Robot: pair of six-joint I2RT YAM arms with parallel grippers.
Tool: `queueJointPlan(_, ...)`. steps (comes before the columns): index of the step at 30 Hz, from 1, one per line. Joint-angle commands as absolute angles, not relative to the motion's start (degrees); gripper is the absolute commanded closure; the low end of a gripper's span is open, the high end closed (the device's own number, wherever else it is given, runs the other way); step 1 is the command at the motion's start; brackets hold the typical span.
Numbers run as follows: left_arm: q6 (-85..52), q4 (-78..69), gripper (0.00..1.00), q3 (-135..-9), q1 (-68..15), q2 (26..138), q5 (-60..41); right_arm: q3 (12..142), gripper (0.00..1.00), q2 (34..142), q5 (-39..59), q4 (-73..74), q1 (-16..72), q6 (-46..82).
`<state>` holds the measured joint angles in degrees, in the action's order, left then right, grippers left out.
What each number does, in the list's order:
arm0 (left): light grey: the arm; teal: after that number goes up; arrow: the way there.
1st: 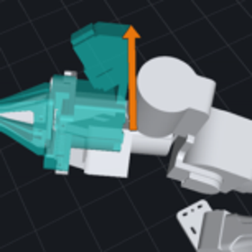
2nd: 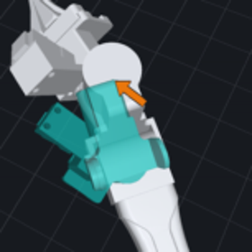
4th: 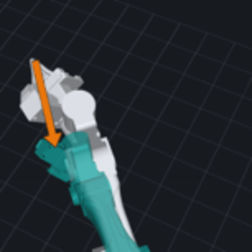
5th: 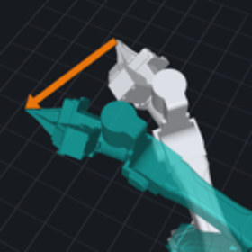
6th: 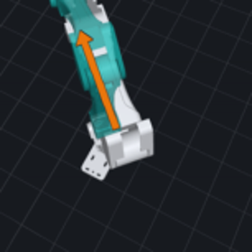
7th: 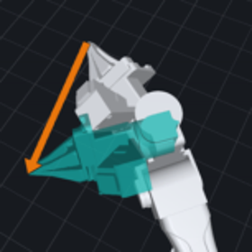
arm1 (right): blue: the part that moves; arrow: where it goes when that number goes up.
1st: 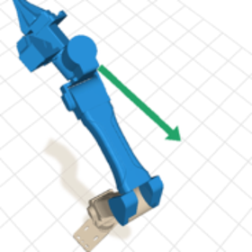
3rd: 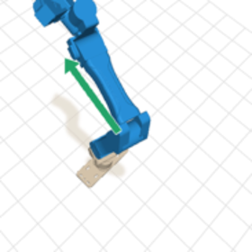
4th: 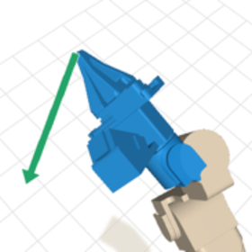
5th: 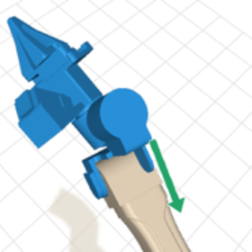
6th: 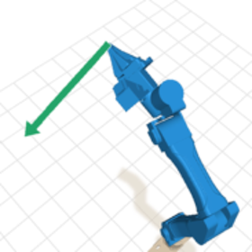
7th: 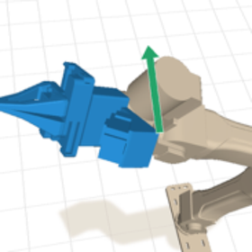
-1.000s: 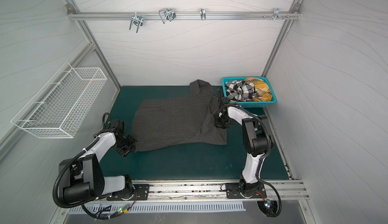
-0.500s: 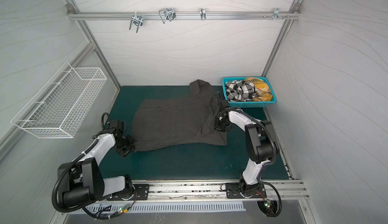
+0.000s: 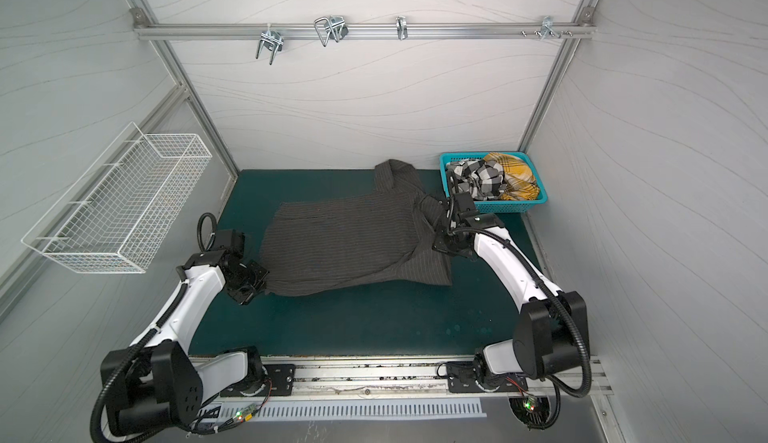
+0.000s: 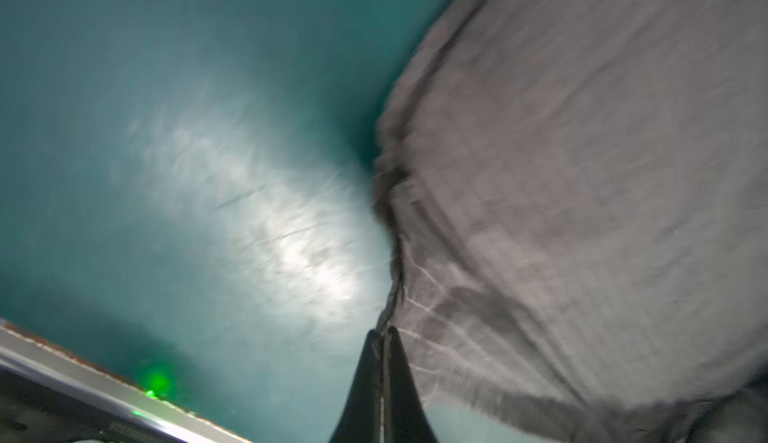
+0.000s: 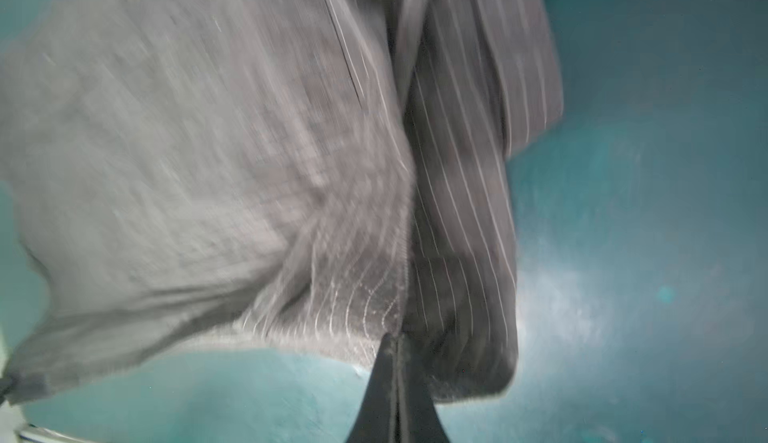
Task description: Fold and stack the long sleeve shirts
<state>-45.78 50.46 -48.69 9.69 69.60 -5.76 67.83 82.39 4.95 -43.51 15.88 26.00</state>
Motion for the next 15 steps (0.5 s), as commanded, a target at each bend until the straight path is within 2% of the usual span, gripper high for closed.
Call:
queueJointPlan(1, -46.83, 48.22, 1.00, -56.20, 9.90, 74.52, -4.57, 76.16, 1.00, 86.79, 5.76, -45.48, 13.88, 25.49)
queueJointPlan(10, -47.07, 39.55, 1.00, -64.12, 9.92, 95.67, -5.89, 88.98, 1.00, 107.09, 14.44, -40.81, 10.91, 25.23)
queueJointPlan(15, -47.80, 37.77, 1.00, -65.44, 9.94, 100.71, -5.89, 92.94, 1.00, 112.87, 14.89, -40.16, 10.85, 25.10)
